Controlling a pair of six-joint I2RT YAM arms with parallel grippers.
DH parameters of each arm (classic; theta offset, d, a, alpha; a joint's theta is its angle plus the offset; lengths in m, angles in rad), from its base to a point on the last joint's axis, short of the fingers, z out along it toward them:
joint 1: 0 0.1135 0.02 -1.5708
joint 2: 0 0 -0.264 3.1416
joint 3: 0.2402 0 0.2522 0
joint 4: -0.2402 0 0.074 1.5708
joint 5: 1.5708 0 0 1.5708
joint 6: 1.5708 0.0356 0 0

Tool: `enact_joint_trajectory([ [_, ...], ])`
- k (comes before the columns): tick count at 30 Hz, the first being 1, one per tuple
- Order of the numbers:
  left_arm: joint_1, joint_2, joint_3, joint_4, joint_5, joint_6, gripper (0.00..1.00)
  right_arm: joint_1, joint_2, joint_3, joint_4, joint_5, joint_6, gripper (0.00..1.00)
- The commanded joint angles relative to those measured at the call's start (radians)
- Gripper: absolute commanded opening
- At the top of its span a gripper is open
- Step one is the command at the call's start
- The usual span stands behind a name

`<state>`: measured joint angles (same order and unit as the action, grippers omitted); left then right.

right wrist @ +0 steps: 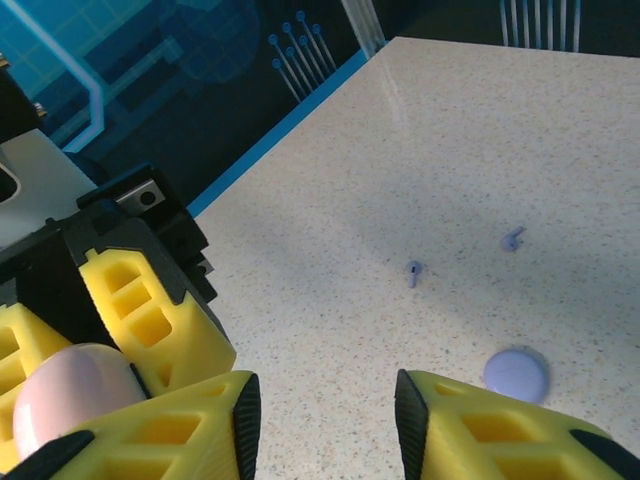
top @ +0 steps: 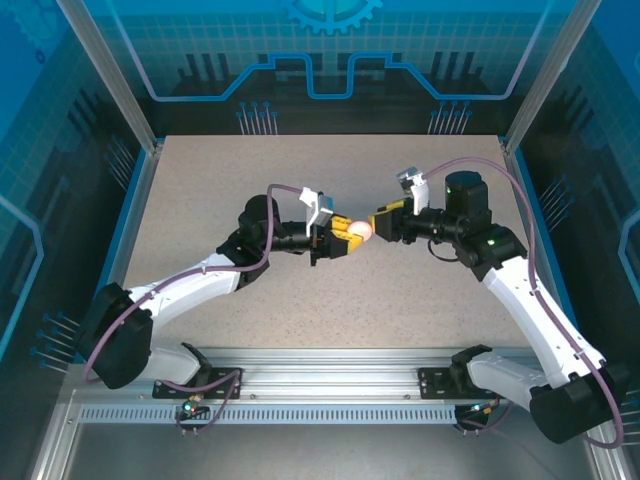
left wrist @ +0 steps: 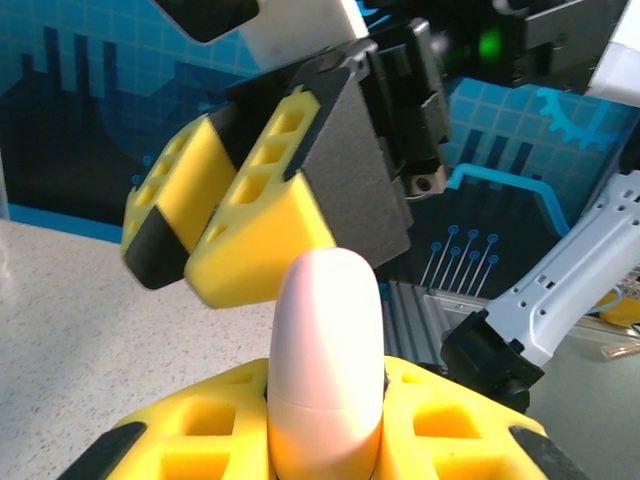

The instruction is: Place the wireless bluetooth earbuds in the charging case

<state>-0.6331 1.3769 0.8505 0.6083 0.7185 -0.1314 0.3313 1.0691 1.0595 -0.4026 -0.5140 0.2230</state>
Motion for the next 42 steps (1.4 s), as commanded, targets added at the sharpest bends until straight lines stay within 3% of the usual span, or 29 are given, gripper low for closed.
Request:
enact_joint_trajectory([
  [1, 0.018, 0.006, 0.043, -0.098, -0.103, -0.011, 0.0, 0.0, -0.018, 0.023, -0.062, 0.137, -0.005, 0.46],
  [5, 0.079, 0.029, 0.058, -0.15, -0.156, -0.073, 0.0, 0.0, -0.021, 0.024, -0.102, 0.229, -0.01, 0.46],
  [13, 0.226, 0.084, 0.096, -0.367, -0.299, -0.141, 0.0, -0.001, -0.04, 0.008, -0.127, 0.257, -0.015, 0.46],
  [21, 0.343, 0.128, 0.061, -0.466, -0.394, -0.303, 0.02, -0.001, -0.052, 0.013, -0.147, 0.281, -0.015, 0.46],
  [31, 0.497, 0.271, 0.071, -0.704, -0.396, -0.446, 0.01, -0.002, -0.057, 0.015, -0.158, 0.288, -0.02, 0.47],
  [42, 0.562, 0.394, 0.05, -0.749, -0.389, -0.503, 0.01, -0.003, -0.058, 0.013, -0.162, 0.295, -0.027, 0.47],
])
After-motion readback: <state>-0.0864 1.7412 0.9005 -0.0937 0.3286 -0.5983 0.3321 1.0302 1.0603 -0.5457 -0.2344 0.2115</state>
